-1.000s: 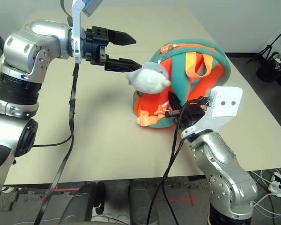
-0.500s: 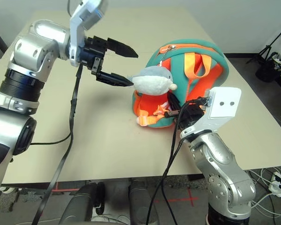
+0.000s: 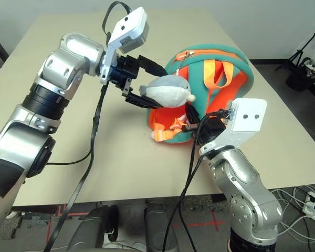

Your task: Put the pencil case into the backpack and zip it.

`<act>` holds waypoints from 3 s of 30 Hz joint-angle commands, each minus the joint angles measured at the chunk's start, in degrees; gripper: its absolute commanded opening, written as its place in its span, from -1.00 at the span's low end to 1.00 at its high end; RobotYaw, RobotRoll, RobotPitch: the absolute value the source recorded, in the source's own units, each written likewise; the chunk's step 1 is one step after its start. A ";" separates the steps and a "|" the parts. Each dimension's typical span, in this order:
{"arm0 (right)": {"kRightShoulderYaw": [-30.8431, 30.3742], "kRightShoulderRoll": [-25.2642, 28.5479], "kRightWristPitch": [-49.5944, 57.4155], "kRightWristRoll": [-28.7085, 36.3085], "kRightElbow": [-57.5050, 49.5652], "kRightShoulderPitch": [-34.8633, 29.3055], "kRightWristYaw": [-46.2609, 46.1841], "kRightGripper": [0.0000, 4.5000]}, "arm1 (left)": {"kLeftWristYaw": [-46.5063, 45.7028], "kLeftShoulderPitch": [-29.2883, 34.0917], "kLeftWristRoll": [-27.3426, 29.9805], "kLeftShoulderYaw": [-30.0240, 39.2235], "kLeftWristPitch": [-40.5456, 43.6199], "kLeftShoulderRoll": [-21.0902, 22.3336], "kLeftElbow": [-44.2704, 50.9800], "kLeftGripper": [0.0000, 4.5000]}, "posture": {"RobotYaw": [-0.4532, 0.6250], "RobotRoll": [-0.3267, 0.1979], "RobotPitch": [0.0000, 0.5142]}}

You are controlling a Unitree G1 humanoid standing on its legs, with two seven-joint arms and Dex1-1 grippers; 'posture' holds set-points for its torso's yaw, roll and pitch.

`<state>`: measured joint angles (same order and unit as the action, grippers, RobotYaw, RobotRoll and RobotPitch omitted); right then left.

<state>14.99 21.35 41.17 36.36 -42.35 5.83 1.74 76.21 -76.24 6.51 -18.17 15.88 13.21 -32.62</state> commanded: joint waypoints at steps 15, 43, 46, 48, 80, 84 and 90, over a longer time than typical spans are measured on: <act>-1.14 -0.93 -0.14 -0.76 -0.52 0.30 0.34 -0.91 | 2.07 -1.09 3.83 4.30 2.73 0.54 3.25 -0.89 | -0.45 0.25 -0.48; -2.58 -2.33 -1.12 -2.21 0.57 0.52 1.05 -0.91 | -19.59 16.76 17.64 21.19 29.75 13.04 16.72 -0.89 | -0.42 0.25 -0.52; -2.73 -2.59 -1.38 -2.60 0.90 0.60 1.21 -0.91 | -21.70 19.89 18.92 21.80 30.85 12.62 18.60 -0.89 | -0.41 0.25 -0.53; -2.73 -2.77 -1.62 -2.88 1.24 0.69 1.32 -0.91 | -22.99 21.64 19.47 22.00 30.62 12.15 19.23 -0.89 | -0.41 0.25 -0.53; -3.45 -4.24 -3.81 -4.87 3.18 1.74 2.21 -0.91 | -21.68 33.57 14.21 9.49 23.71 6.80 3.75 -0.89 | -0.43 0.25 -0.58; -3.06 -4.42 -3.63 -4.41 2.72 1.26 2.66 -0.91 | -21.45 33.95 15.02 10.91 20.94 6.02 9.13 -0.89 | -0.43 0.25 -0.54; -1.04 -2.67 -1.64 0.89 -0.07 -0.05 5.76 -0.59 | -23.47 36.43 24.02 15.35 34.33 9.48 33.12 -0.16 | -0.41 0.25 -0.48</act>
<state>13.14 18.12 38.52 34.99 -40.12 6.48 6.20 53.56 -40.71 27.78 -4.59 46.27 21.59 -5.22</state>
